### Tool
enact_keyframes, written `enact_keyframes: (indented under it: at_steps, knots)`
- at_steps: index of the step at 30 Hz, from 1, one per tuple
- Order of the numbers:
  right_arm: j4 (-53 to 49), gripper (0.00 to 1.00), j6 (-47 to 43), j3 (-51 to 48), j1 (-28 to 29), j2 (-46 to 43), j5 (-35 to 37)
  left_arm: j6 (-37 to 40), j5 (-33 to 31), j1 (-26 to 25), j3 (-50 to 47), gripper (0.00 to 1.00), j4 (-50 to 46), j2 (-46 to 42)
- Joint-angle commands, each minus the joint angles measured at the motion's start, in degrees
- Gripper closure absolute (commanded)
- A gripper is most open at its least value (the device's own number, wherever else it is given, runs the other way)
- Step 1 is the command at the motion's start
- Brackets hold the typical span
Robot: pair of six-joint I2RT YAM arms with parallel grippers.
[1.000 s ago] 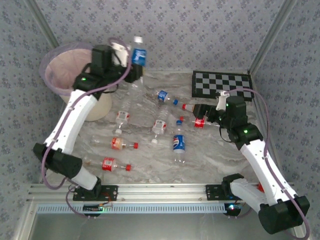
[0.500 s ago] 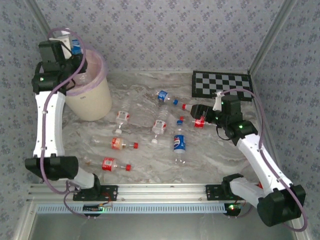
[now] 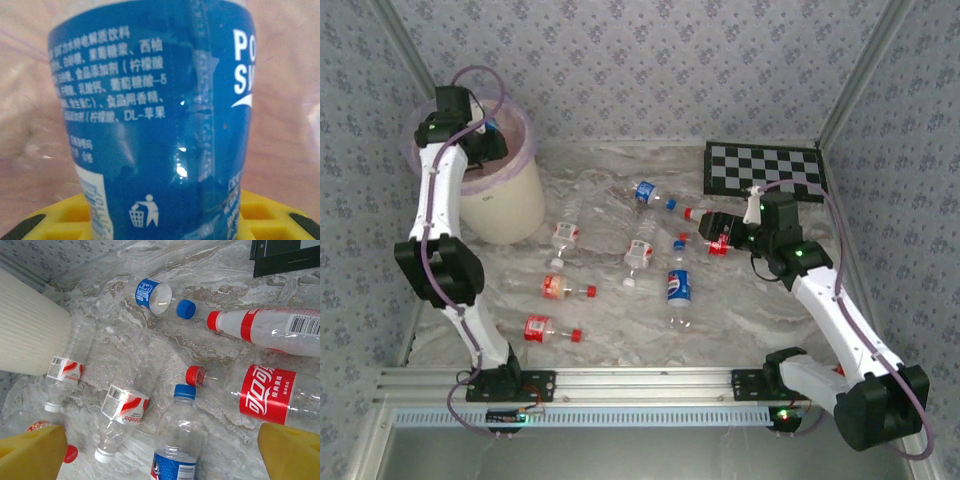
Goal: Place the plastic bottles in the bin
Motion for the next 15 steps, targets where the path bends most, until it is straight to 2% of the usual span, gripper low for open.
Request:
enact_keyframes:
  at_steps: [1,6,7,10,13,15]
  knots:
    - [-1.57,0.00,0.45,-0.93,0.01,-1.13,-0.47,0.37,3.86,0.93,2.28,0.59,-2.86,2.08]
    - [-3.93,0.00,-0.04,-1.19,-0.53,-3.26,1.43,-0.73,4.41,1.67,3.23,0.16,-2.20,4.69]
    - [-4.33,0.00,-0.14,-1.23,-0.74,-3.54,1.72,-0.70,4.40,1.66,3.36,0.11,-2.21,4.66]
    - [-5.41,0.00,-0.18,-1.48,-1.36,-4.00,2.09,-0.12,4.32,1.68,3.87,0.01,-2.25,4.11]
    - [-7.36,0.00,1.65,-0.03,-1.40,-3.13,1.55,0.68,3.66,1.64,5.86,0.01,-3.60,3.38]
    - [-12.63,0.00,1.29,3.99,0.16,-0.56,0.88,1.23,2.79,1.61,7.72,0.01,-4.87,2.63]
